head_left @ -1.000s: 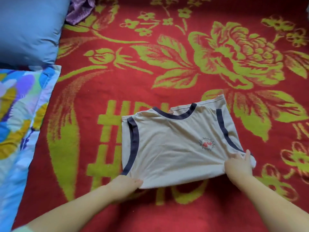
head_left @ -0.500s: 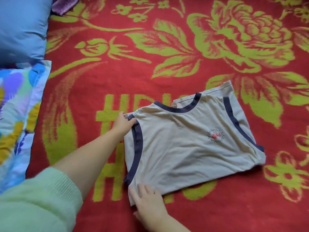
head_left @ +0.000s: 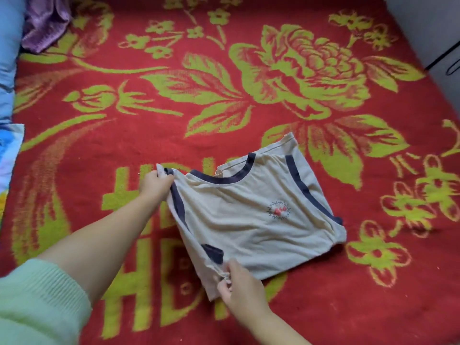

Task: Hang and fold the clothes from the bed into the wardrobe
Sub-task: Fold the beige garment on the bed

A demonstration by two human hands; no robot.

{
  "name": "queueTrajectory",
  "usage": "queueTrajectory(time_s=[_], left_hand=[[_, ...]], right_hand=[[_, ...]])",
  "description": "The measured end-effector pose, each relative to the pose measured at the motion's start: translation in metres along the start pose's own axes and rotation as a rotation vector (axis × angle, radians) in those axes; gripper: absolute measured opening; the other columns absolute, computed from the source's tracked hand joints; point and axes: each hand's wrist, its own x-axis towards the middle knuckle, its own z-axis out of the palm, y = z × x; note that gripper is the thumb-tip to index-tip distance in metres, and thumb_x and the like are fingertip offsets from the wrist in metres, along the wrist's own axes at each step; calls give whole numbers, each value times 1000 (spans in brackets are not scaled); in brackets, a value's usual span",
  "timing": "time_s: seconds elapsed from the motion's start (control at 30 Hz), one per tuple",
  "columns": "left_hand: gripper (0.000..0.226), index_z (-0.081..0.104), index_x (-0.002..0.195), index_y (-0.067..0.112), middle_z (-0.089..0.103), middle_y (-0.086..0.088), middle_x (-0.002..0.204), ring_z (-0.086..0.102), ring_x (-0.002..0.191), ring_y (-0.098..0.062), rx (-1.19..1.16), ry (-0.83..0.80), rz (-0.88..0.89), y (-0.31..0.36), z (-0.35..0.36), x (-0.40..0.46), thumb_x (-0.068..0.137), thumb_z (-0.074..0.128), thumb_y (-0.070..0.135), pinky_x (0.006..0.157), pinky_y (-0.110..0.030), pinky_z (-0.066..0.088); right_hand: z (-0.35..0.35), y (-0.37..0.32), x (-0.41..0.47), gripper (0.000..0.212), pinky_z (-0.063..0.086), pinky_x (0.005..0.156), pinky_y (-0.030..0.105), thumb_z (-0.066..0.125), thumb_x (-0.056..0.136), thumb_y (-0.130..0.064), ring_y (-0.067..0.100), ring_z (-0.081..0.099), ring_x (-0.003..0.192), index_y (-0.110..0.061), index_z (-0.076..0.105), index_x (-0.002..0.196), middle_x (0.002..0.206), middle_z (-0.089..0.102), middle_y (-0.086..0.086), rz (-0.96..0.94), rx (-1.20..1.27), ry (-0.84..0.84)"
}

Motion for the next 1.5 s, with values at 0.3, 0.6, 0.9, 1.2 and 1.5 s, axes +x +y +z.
queueTrajectory(time_s=[0.3, 0.6, 0.9, 1.2, 1.5], left_hand=[[17, 48, 80, 17, 51, -2, 77, 50, 60, -15, -393, -398, 259, 180, 155, -84, 90, 61, 22, 48, -22, 45], [49, 48, 122, 17, 56, -7, 109, 58, 101, -27, 498, -132, 741, 19, 217, -167, 79, 46, 42, 89, -40, 44], [79, 23, 144, 14, 50, -23, 136, 55, 121, -33, 1109, -241, 752, -45, 244, -205, 67, 39, 12, 83, -60, 48], [60, 57, 127, 10, 58, -14, 129, 62, 111, -32, 924, -222, 796, 4, 198, -187, 69, 47, -5, 84, -37, 53], [38, 54, 97, 15, 49, 2, 72, 45, 63, -12, 1097, -1074, 131, 135, 84, -233, 77, 33, -9, 50, -20, 37]], right_hand=[[-154, 159, 18, 9, 40, 63, 36, 52, 87, -24, 30, 56, 85, -19, 44, 86, 84, 54, -1, 460, -8, 363], [-165, 250, 33, 105, 38, 99, 54, 81, 33, -15, 29, 45, 127, -18, 45, 131, 134, 55, 13, -159, -617, 23], [-149, 272, 66, 58, 40, 95, 63, 32, 74, -19, 17, 58, 119, -22, 41, 131, 133, 58, 0, -493, -767, -177], [-196, 238, 86, 40, 54, 63, 40, 46, 77, -14, 29, 62, 100, -18, 62, 113, 103, 64, 7, -506, -654, -180], [-309, 99, 52, 16, 36, 55, 30, 42, 90, -5, 21, 46, 61, -10, 52, 79, 72, 51, 5, -311, -739, -954]])
